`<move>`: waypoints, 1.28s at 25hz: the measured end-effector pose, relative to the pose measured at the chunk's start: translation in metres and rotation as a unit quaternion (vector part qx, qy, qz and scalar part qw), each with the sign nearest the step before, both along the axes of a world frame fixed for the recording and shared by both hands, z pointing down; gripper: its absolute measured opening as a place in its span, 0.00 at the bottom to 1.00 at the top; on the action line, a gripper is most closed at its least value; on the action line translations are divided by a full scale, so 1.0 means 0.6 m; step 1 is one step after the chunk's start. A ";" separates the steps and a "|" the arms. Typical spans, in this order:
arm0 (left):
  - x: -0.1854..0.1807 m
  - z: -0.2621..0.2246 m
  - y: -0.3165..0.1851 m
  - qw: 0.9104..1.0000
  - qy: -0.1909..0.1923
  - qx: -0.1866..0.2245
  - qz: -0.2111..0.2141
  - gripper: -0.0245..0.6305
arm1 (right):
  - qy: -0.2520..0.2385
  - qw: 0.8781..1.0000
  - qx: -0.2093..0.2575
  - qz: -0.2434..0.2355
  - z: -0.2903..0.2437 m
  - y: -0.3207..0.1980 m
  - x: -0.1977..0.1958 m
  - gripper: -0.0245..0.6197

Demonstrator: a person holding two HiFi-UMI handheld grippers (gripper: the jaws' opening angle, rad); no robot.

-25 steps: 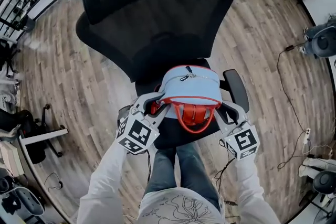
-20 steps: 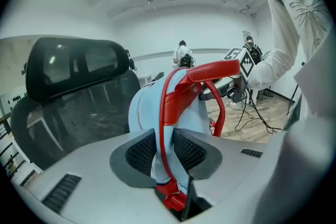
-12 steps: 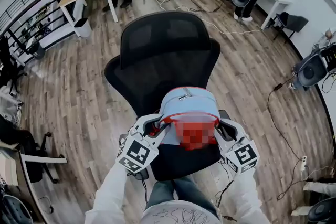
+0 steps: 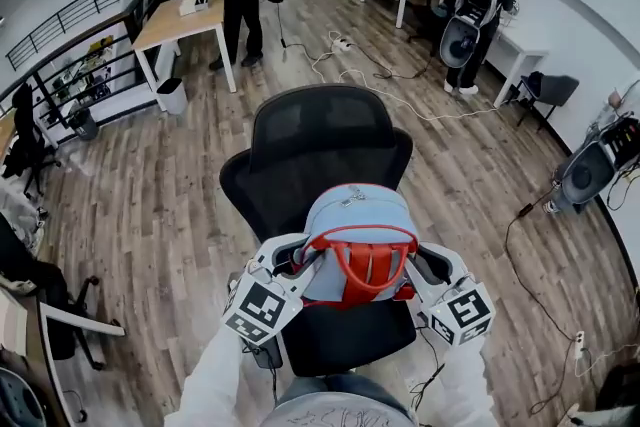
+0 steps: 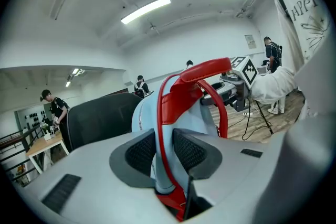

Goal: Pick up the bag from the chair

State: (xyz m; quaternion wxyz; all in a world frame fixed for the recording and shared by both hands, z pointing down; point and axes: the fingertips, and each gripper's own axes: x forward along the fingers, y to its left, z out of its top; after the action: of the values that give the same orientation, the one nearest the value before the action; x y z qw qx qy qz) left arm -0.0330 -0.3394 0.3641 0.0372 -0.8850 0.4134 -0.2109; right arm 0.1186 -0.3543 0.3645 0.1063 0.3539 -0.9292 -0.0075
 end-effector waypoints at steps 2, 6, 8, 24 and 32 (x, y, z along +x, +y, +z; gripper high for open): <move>0.002 -0.019 0.001 1.000 0.002 0.011 -0.005 0.20 | -0.006 1.000 0.007 -0.003 -0.018 0.000 0.002 0.19; 0.005 -0.046 0.014 1.000 0.007 0.024 -0.010 0.20 | -0.011 1.000 0.018 -0.002 -0.045 0.011 0.007 0.19; 0.003 -0.054 0.018 0.999 0.009 0.029 -0.012 0.20 | -0.014 1.000 0.024 -0.004 -0.055 0.014 0.004 0.19; 0.018 -0.074 0.051 0.999 0.022 0.038 -0.018 0.20 | -0.037 0.999 0.025 0.004 -0.076 0.043 0.018 0.20; 0.020 -0.074 0.061 0.999 0.025 0.038 -0.018 0.20 | -0.040 0.999 0.028 0.001 -0.079 0.055 0.020 0.20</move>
State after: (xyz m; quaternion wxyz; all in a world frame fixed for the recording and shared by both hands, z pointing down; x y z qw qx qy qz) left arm -0.0211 -0.3031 0.3195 0.0566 -0.8806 0.4375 -0.1733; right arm 0.1308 -0.3211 0.3170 0.0585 0.3580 -0.9317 -0.0193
